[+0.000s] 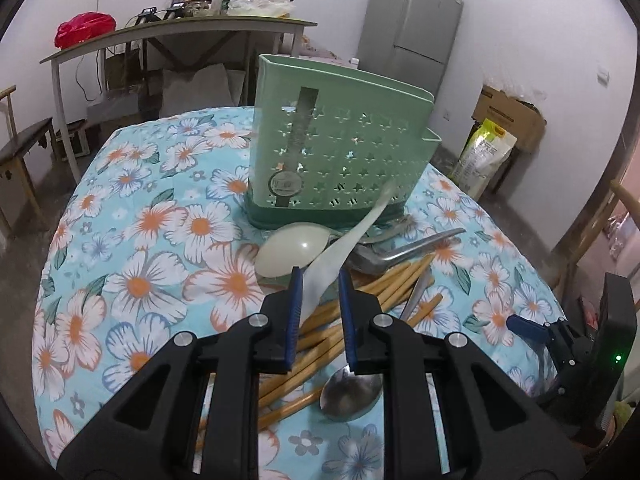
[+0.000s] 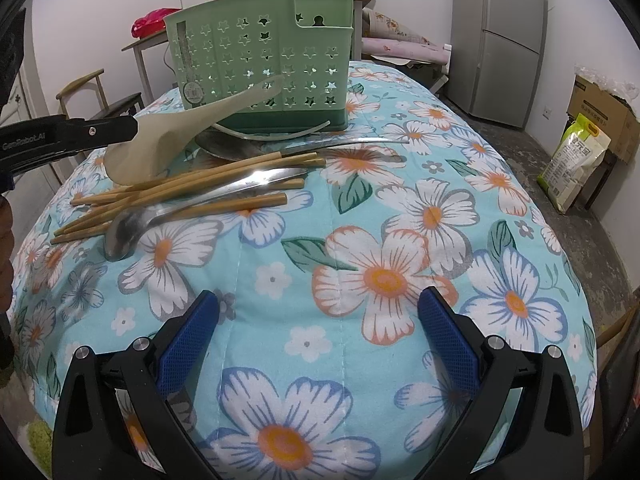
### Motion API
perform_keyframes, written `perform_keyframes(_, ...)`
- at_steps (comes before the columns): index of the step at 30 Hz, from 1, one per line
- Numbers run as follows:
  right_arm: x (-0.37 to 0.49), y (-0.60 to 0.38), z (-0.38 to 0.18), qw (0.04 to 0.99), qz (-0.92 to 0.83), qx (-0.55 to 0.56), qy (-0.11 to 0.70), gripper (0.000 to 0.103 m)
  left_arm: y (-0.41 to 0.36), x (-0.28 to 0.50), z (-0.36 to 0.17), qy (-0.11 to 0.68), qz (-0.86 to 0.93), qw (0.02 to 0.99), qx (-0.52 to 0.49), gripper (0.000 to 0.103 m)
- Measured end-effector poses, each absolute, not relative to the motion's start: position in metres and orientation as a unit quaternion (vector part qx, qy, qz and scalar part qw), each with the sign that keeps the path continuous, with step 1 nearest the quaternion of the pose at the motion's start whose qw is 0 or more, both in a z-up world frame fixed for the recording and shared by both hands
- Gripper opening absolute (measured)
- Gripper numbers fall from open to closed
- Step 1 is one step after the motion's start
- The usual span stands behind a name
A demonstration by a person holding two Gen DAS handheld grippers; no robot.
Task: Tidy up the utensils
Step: 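Lift the white ceramic spoon with the left gripper toward the green caddy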
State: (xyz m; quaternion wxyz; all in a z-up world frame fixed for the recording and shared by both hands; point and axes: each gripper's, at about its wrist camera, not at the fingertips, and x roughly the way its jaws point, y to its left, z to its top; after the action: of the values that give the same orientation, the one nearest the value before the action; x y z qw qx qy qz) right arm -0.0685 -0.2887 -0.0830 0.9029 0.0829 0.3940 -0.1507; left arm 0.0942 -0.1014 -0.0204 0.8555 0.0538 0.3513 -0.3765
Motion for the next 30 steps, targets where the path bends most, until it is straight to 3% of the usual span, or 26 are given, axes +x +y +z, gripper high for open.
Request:
perform_keyframes(16, -0.068, -0.288, -0.083, 0.903, -0.151, 0.083, 0.393, 0.097, -0.114, 0.091, -0.034, 0.326, -0.367, 0.866, 0.092, 0.022)
perform_keyframes(21, -0.068, -0.289, -0.083, 0.903, -0.151, 0.083, 0.394, 0.097, -0.108, 0.105, -0.047, 0.363, -0.343, 0.862, 0.084, 0.015)
perform_keyframes(30, -0.068, -0.289, -0.083, 0.903, -0.153, 0.084, 0.392, 0.097, -0.104, 0.107, -0.042, 0.352, -0.351, 0.864, 0.077, 0.006)
